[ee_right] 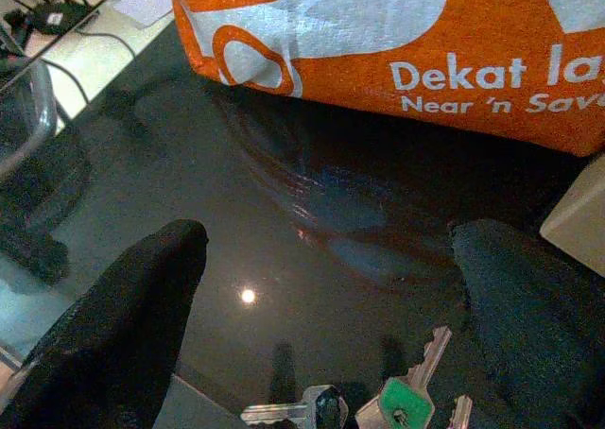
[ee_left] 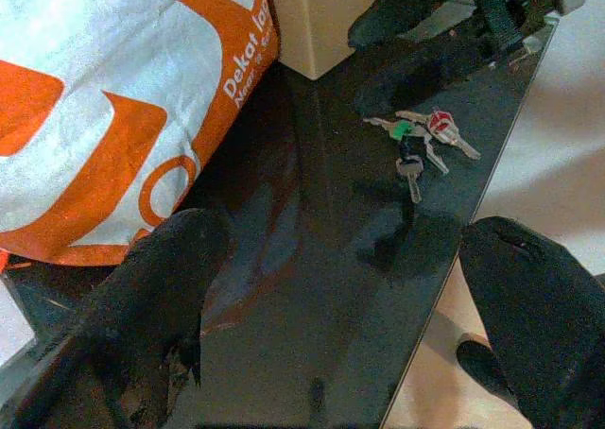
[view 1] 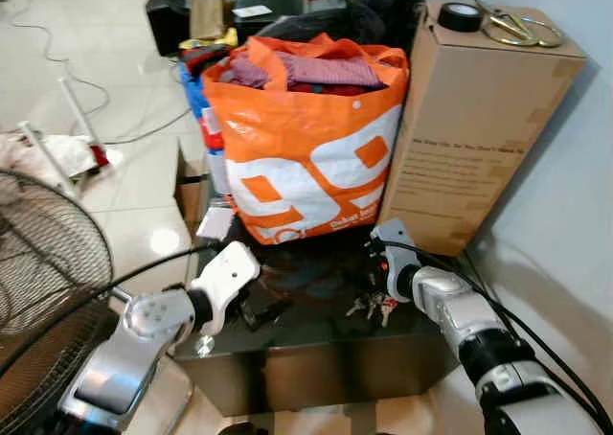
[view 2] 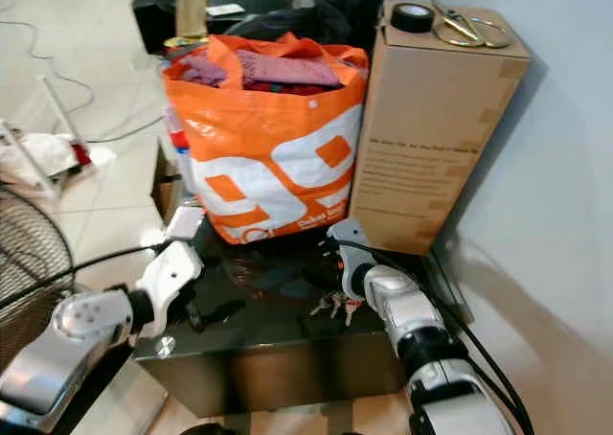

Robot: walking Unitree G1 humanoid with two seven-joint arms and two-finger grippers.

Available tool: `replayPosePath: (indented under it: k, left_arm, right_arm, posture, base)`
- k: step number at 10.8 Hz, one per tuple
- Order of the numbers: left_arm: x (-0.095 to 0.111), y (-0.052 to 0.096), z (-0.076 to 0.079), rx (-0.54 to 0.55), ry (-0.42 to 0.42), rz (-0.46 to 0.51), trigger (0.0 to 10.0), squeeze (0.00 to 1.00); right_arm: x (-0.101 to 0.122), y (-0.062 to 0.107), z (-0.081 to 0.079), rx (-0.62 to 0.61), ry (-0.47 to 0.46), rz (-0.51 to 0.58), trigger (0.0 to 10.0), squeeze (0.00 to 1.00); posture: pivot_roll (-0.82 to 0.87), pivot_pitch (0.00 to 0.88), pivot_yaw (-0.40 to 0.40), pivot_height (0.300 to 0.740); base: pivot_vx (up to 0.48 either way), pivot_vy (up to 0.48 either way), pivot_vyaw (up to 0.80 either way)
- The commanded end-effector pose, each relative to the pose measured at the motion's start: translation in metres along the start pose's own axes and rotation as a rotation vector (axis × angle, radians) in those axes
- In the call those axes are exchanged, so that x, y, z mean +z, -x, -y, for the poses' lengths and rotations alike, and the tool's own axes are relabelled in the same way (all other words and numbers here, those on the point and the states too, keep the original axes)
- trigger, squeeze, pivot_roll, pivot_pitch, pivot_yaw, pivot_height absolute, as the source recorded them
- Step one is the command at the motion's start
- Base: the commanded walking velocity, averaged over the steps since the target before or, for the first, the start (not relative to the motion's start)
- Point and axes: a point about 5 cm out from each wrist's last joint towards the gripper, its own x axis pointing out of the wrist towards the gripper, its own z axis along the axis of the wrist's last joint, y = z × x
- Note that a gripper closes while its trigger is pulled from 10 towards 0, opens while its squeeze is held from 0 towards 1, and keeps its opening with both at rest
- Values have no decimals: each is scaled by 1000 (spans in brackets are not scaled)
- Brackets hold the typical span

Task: Hang keys on a hook

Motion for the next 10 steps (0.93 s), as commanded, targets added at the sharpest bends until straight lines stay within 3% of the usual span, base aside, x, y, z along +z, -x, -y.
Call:
replayPosePath:
  k: [1,2,4,10]
  left_arm:
    - [0,1,-2,-9,10,-2,10000,1000]
    - [-4,3,3,-68,-14,-40,10000,1000]
    - [-5,2,7,-107,1,-52,10000,1000]
    - [-3,9,15,-151,31,-69,10000,1000]
  right_arm:
    - [2,-1,1,-9,35,-2,10000,0]
    - [-6,-3,-6,59,-7,-39,10000,0]
    - [-19,-1,-7,95,1,-97,10000,0]
    - [-48,1,2,-47,0,-206,10000,0]
  posture:
    - [-37,0,35,740]
    - [-14,0,13,740]
    - [-32,0,16,740]
    - [10,0,-42,740]
  base:
    - [0,0,0]
    - [0,0,0]
    - [0,0,0]
    - [0,0,0]
